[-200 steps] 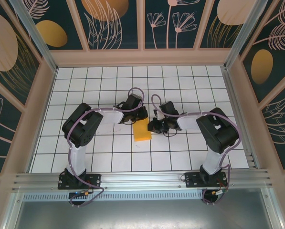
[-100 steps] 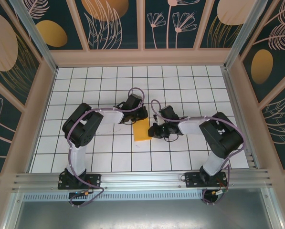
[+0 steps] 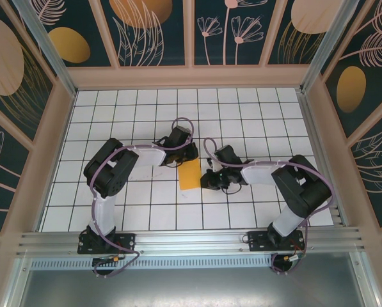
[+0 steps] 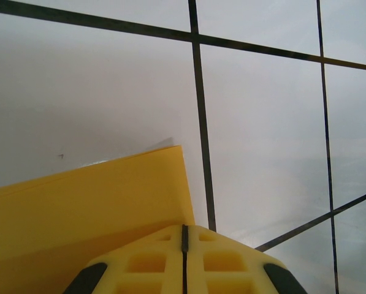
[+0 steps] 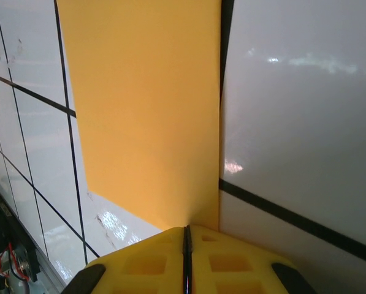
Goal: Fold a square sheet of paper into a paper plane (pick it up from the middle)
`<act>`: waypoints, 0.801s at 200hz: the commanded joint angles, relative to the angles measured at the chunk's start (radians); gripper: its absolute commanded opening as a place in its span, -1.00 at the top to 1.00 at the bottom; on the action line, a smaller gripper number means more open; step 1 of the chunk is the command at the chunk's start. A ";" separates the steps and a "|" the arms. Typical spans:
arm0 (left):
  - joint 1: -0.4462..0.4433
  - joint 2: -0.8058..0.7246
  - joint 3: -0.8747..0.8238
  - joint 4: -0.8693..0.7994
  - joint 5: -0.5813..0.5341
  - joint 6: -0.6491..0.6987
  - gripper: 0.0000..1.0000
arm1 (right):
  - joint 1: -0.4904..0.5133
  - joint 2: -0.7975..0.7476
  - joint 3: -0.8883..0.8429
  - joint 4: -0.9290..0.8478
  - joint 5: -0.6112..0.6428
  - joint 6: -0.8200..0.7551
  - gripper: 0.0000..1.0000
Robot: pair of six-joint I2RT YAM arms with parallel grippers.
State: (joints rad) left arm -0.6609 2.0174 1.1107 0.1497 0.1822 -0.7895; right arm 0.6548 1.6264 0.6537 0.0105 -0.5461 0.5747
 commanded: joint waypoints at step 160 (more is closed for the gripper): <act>0.003 0.054 -0.019 -0.061 -0.052 -0.001 0.81 | -0.007 -0.008 -0.021 -0.100 0.025 0.001 0.75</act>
State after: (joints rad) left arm -0.6613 2.0190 1.1107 0.1577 0.1818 -0.7895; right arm 0.6304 1.6844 0.7128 0.0540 -0.4767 0.5831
